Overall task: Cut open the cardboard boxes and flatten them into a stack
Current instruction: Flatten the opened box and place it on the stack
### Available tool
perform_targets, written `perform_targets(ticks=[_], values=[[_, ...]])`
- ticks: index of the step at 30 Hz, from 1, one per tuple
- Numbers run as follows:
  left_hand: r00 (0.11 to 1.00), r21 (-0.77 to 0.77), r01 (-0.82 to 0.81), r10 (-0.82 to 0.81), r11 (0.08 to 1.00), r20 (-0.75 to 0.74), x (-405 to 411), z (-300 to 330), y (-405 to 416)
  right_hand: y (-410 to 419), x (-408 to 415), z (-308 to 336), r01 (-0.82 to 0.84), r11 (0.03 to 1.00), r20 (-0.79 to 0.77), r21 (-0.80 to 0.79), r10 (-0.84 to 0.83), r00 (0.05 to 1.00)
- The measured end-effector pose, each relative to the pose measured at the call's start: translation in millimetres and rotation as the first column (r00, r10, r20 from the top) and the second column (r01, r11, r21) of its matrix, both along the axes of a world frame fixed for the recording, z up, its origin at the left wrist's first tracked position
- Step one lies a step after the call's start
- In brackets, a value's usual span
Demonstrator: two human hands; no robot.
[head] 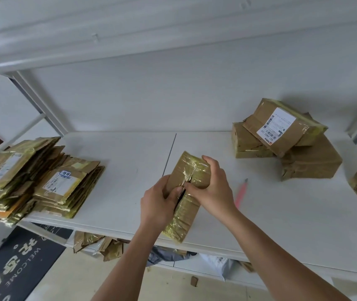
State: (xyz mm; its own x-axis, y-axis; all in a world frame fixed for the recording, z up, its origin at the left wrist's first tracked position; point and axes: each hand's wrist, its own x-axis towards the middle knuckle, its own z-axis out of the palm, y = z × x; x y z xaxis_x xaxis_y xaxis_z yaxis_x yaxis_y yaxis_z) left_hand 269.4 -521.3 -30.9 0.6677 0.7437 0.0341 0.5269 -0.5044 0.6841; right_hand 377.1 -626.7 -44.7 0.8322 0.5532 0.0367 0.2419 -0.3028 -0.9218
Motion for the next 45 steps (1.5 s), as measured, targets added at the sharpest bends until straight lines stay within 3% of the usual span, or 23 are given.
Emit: perform_targets(ticks=[11,17,19,22,27,29,31,34,36,38,45], values=[[0.999,0.053,0.029,-0.030,0.998,0.025,2,-5,-5,-6,3,10,-0.054,0.998,-0.183,0.030,0.059,0.981],[0.994,0.038,-0.004,0.000,0.999,0.107,-2,-8,3,-24,17,22,-0.230,0.958,-0.271,0.171,0.270,0.924],[0.986,-0.013,-0.029,0.031,0.999,0.167,-3,-4,10,-24,20,26,-0.230,0.938,-0.297,0.258,0.304,0.905],[0.958,-0.224,-0.042,0.103,0.974,0.268,-3,-5,17,-22,27,21,-0.177,0.907,-0.333,0.382,0.314,0.889],[0.962,-0.295,-0.040,0.117,0.955,0.247,-7,-20,18,-29,26,5,-0.181,0.937,-0.358,0.298,0.286,0.889],[0.962,-0.294,-0.027,0.105,0.956,0.252,-8,-22,19,-29,25,-8,-0.137,0.966,-0.272,0.220,0.195,0.942],[0.963,-0.284,-0.024,0.098,0.959,0.249,-8,-21,20,-26,24,-13,-0.078,0.991,-0.035,0.112,0.082,0.996],[0.965,-0.268,-0.011,0.080,0.963,0.248,-7,-20,18,-16,20,-15,-0.021,0.997,0.305,0.076,-0.003,0.952],[0.969,-0.254,0.006,0.056,0.967,0.240,-3,-18,15,-11,12,-14,-0.039,0.998,0.431,0.047,0.014,0.902],[0.971,-0.251,0.004,0.057,0.968,0.234,0,-16,12,-8,6,-12,-0.070,0.996,0.439,0.058,0.037,0.898],[0.961,-0.333,-0.049,0.136,0.942,0.240,-3,-13,15,-7,7,-4,-0.231,0.952,0.196,0.200,0.192,0.962]])
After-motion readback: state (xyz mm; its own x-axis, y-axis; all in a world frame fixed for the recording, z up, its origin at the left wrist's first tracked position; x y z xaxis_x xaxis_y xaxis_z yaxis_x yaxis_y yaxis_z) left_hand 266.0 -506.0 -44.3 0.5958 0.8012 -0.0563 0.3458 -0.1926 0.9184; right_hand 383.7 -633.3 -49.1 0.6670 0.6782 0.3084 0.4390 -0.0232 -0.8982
